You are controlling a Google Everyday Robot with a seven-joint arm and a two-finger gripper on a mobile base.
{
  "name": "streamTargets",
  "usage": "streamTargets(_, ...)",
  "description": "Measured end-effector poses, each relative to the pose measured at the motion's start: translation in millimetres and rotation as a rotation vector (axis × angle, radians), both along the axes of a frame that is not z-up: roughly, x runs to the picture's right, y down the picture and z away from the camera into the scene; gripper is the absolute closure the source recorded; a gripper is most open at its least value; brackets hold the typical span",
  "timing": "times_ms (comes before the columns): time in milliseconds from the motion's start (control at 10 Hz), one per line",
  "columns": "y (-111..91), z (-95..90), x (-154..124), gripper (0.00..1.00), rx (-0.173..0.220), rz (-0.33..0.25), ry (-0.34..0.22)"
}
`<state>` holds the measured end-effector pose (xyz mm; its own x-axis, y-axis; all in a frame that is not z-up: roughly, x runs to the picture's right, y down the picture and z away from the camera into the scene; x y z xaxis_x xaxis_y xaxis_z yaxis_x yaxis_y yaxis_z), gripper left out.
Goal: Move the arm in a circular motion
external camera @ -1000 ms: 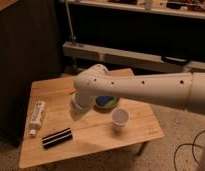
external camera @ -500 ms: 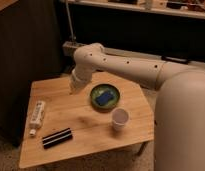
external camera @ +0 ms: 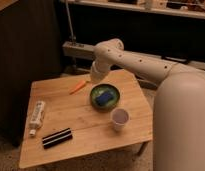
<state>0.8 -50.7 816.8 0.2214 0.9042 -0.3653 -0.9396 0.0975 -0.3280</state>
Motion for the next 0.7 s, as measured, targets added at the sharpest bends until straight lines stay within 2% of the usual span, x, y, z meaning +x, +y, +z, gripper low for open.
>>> streamTargets(200, 9.4, -0.4, 53.6, 1.0, 0.013, 0.064, 0.08)
streamTargets(400, 23.9, -10.8, 97.0, 1.0, 0.026, 0.121, 0.133)
streamTargets(700, 64.5, -47.5, 158.3, 1.0, 0.035, 0.176, 0.173)
